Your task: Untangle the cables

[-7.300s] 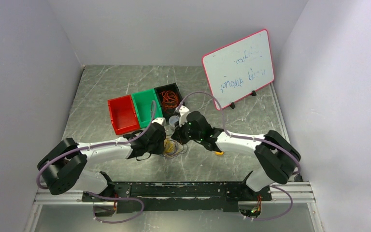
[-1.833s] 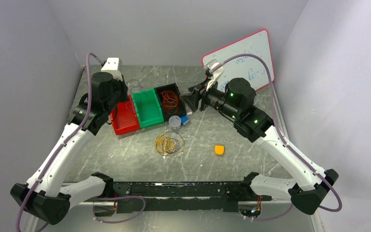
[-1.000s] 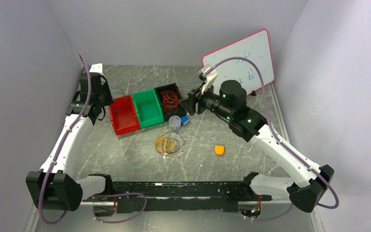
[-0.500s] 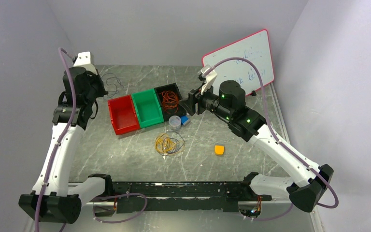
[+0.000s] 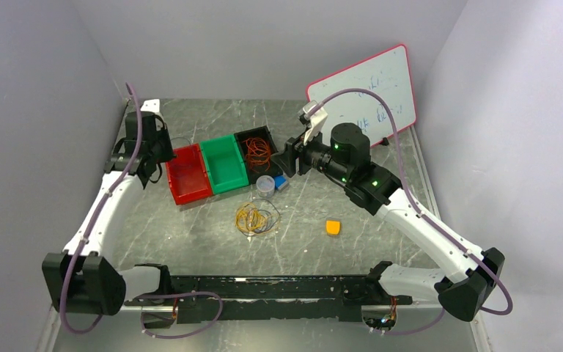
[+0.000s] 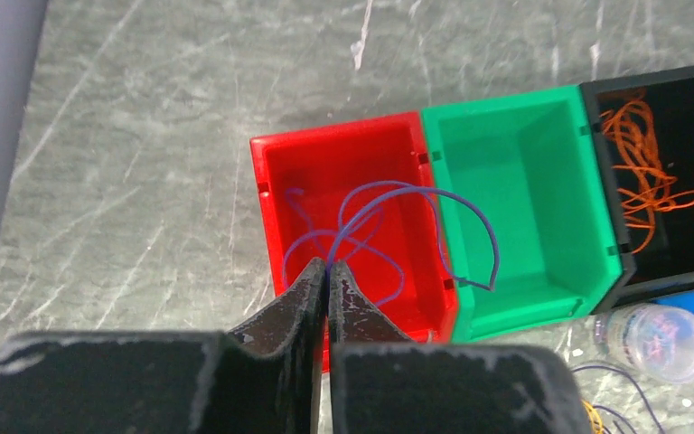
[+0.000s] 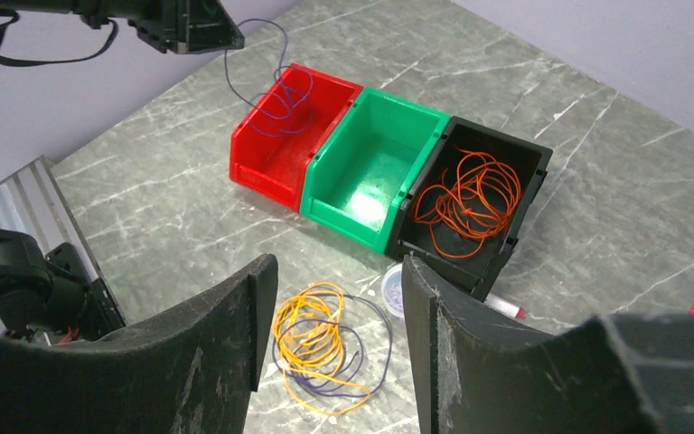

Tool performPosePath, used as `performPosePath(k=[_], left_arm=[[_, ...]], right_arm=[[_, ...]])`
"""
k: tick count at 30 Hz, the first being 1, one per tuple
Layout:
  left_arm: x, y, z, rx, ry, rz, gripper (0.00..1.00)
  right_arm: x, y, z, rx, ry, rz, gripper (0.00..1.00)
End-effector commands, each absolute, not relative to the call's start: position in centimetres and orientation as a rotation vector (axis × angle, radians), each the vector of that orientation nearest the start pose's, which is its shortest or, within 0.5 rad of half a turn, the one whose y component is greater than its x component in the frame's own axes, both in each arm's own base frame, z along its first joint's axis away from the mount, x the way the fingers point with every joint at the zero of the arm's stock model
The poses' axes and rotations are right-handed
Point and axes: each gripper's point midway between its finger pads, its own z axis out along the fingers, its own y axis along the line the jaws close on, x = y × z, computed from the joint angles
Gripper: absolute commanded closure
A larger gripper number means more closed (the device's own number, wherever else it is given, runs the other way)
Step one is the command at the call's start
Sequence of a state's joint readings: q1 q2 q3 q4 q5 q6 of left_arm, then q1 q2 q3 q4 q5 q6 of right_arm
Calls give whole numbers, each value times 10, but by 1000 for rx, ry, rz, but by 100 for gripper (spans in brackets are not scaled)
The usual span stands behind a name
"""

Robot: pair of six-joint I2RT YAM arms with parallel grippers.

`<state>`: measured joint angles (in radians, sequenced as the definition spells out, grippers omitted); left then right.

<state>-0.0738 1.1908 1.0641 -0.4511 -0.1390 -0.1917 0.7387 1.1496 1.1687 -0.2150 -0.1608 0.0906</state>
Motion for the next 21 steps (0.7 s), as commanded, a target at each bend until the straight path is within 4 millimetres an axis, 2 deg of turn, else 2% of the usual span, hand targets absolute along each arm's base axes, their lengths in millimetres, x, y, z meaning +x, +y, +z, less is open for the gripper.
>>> performPosePath(k=[1, 10, 21], left_arm=[[364, 0, 195, -272, 2176, 35, 93], [366, 8, 170, -314, 2238, 90, 93], [374, 23, 111, -361, 2418, 221, 93]], right_arm=[[266, 283, 331, -680, 1683, 736, 44], [267, 284, 327, -686, 1690, 734, 44], [265, 283, 322, -686, 1692, 738, 43]])
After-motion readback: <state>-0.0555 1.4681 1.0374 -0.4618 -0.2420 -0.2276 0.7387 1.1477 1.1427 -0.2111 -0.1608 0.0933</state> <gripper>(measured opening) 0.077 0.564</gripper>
